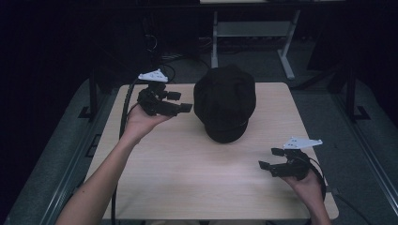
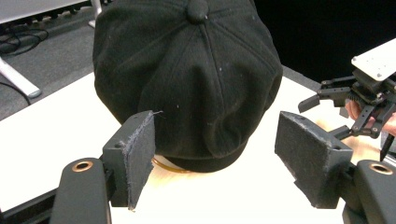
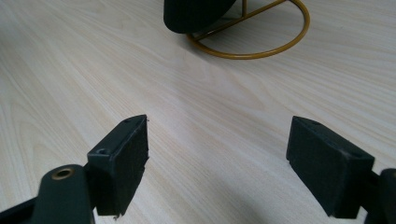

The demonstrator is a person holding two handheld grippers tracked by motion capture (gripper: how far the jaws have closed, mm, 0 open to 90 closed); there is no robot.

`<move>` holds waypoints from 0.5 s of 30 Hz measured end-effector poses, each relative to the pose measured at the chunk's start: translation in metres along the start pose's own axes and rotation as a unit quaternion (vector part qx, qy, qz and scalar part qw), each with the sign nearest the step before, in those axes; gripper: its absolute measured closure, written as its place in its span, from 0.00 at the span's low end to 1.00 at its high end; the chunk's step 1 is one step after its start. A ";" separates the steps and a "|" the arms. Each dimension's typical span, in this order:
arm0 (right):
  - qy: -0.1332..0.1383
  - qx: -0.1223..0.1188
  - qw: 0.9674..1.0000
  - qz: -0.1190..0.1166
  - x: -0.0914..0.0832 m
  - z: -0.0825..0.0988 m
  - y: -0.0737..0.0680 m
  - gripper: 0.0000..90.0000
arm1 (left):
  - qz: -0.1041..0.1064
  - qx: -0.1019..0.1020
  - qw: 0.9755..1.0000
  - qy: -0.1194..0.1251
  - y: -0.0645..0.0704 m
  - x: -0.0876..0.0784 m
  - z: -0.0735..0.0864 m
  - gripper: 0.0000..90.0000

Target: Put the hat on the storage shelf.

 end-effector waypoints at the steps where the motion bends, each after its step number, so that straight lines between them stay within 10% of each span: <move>1: 0.001 0.001 1.000 0.001 0.000 0.000 0.000 0.23 | -0.001 0.001 1.000 -0.002 0.000 -0.002 0.003 0.31; 15: -0.001 -0.004 1.000 0.002 -0.001 0.001 -0.006 0.23 | -0.022 -0.014 1.000 0.002 -0.006 -0.033 0.030 0.30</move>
Point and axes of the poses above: each handheld gripper's, and its own axes: x roughly forward along the jaws, z roughly out of its underside, y roughly to its right, the point moved 7 cm from there along x, roughly forward along the jaws, and after that the axes turned 11 degrees about y, right-handed, at the moved point
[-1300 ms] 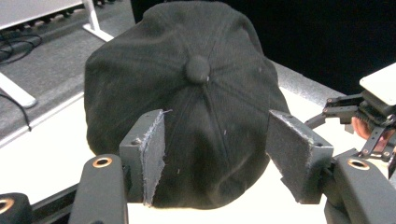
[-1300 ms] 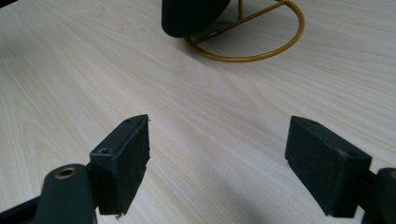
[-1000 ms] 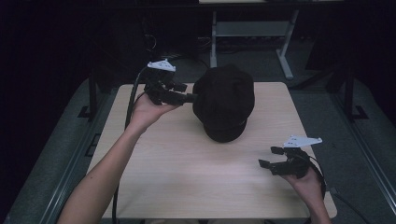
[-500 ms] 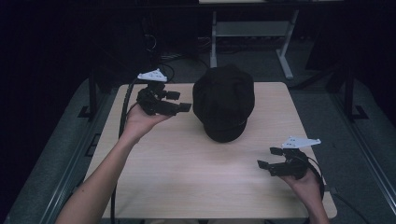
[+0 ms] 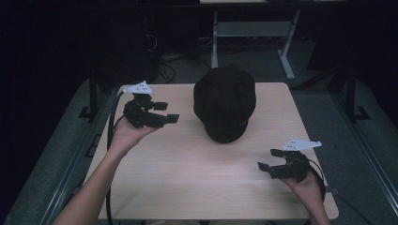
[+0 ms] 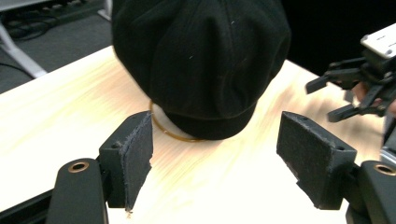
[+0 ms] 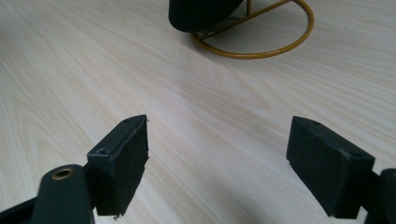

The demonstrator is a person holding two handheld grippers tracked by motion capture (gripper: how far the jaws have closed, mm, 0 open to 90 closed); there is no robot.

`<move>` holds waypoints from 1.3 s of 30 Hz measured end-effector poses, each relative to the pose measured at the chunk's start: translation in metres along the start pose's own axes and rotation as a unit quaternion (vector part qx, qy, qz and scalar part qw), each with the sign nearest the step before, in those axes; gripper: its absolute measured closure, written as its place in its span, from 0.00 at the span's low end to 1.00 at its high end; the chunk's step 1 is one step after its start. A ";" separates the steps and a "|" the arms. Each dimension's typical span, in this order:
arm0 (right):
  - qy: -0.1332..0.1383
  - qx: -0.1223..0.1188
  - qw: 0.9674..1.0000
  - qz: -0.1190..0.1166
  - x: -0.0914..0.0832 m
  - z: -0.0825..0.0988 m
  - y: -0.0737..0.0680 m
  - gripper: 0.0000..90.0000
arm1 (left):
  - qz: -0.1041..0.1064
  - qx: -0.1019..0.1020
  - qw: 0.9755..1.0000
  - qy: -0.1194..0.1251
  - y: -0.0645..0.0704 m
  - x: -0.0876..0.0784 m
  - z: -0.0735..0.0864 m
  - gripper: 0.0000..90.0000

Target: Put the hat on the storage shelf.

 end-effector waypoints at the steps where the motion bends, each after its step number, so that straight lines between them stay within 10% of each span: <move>1: 0.001 -0.004 1.000 0.000 0.000 0.000 0.000 0.23 | -0.001 0.000 1.000 0.000 0.000 -0.001 0.002 0.30; 39: -0.017 -0.006 1.000 -0.003 0.006 0.006 -0.006 0.23 | -0.030 -0.024 0.999 0.004 -0.007 -0.022 0.080 0.30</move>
Point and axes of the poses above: each handheld gripper's, and its own axes: x roughly forward along the jaws, z roughly out of its underside, y roughly to its right, the point moved 7 cm from there along x, roughly forward along the jaws, and after that the axes turned 11 degrees about y, right-handed, at the moved point
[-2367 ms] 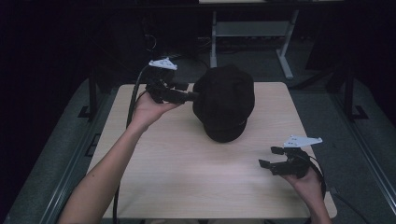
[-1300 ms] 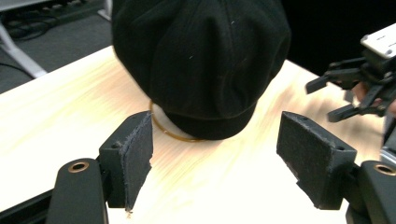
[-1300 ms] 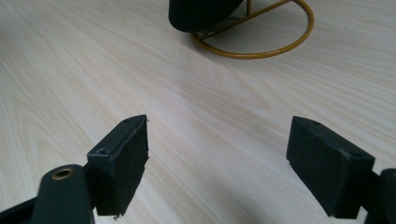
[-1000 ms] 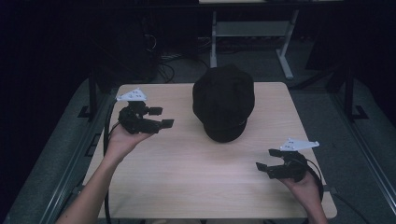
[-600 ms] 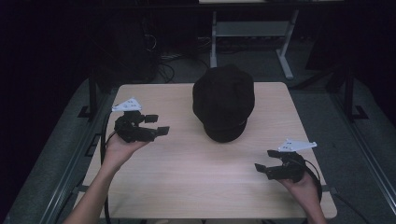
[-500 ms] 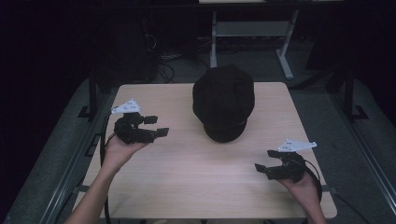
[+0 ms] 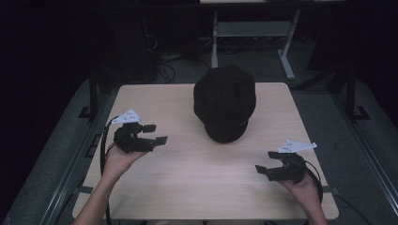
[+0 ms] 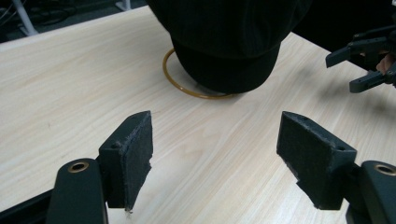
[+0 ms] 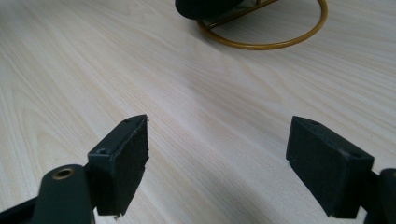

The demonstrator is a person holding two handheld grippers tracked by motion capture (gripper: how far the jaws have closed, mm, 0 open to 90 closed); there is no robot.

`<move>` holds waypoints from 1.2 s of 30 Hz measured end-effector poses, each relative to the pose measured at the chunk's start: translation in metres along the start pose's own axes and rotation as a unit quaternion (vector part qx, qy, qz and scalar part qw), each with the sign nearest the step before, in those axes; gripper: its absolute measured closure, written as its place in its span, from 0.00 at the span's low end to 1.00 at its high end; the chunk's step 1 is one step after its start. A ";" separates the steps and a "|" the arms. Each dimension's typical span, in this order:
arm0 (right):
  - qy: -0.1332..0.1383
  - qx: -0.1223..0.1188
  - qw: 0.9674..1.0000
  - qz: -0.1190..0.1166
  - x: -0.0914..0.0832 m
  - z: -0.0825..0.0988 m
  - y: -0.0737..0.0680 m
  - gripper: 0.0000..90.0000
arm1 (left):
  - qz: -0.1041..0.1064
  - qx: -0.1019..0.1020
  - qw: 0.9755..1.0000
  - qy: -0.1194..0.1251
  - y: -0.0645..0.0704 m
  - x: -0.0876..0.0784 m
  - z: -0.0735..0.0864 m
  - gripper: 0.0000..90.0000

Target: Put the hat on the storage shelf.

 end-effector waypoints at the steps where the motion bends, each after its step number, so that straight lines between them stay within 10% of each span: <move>1: -0.001 -0.001 1.000 0.000 0.000 0.000 0.000 0.23 | -0.001 -0.002 1.000 0.000 0.000 0.000 0.003 0.30; 36: -0.023 -0.016 1.000 -0.009 0.009 0.005 -0.007 0.24 | -0.028 -0.010 0.999 -0.025 0.000 -0.006 0.069 0.29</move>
Point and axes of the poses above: each handheld gripper's, and its own axes: x roughly forward along the jaws, z roughly out of its underside, y roughly to its right, the point moved 7 cm from there along x, roughly forward along the jaws, and after that the axes turned 11 degrees about y, right-handed, at the moved point
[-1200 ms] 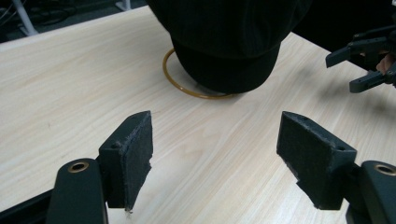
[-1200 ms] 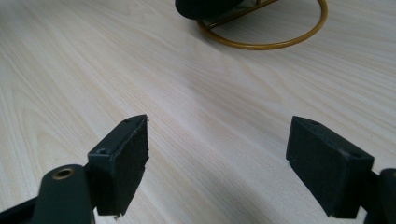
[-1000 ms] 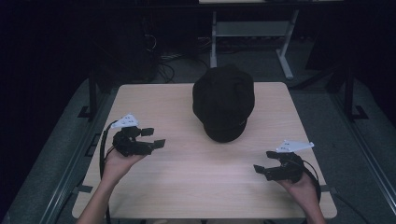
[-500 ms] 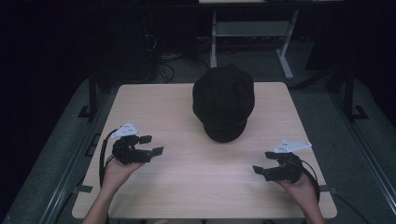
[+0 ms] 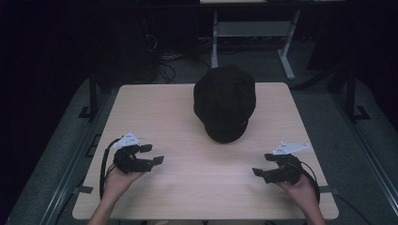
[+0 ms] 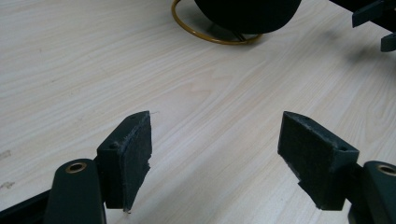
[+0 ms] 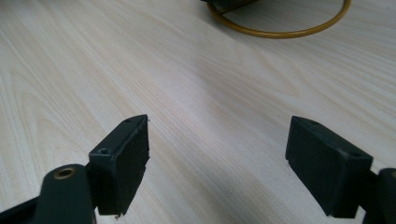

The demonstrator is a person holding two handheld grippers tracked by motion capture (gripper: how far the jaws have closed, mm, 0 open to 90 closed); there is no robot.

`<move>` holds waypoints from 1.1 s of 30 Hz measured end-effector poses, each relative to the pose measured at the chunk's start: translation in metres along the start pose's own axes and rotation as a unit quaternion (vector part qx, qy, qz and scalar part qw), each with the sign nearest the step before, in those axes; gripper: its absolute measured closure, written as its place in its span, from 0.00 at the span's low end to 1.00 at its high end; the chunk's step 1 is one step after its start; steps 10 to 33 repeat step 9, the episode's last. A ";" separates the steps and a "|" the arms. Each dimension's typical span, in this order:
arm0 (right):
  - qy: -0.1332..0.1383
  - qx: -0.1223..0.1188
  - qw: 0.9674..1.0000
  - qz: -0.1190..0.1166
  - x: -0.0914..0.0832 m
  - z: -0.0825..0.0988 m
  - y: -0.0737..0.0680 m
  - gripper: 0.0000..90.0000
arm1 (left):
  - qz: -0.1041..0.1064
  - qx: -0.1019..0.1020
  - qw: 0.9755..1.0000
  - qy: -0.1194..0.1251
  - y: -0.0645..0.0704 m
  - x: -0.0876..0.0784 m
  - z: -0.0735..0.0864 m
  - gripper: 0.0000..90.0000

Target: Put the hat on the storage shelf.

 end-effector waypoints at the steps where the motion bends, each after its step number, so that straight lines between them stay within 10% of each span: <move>1: -0.001 0.000 1.000 -0.001 0.000 0.000 0.000 0.24 | 0.000 0.001 1.000 0.000 0.000 0.000 0.001 0.28; 33: 0.001 0.000 1.000 -0.004 0.000 0.000 0.000 0.24 | 0.004 -0.006 1.000 -0.002 0.000 0.002 0.004 0.27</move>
Point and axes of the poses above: each handheld gripper's, and its own axes: x roughly forward along the jaws, z roughly out of its underside, y roughly to its right, the point moved 7 cm from there along x, roughly forward along the jaws, and after that the axes turned 11 degrees about y, right-handed, at the moved point
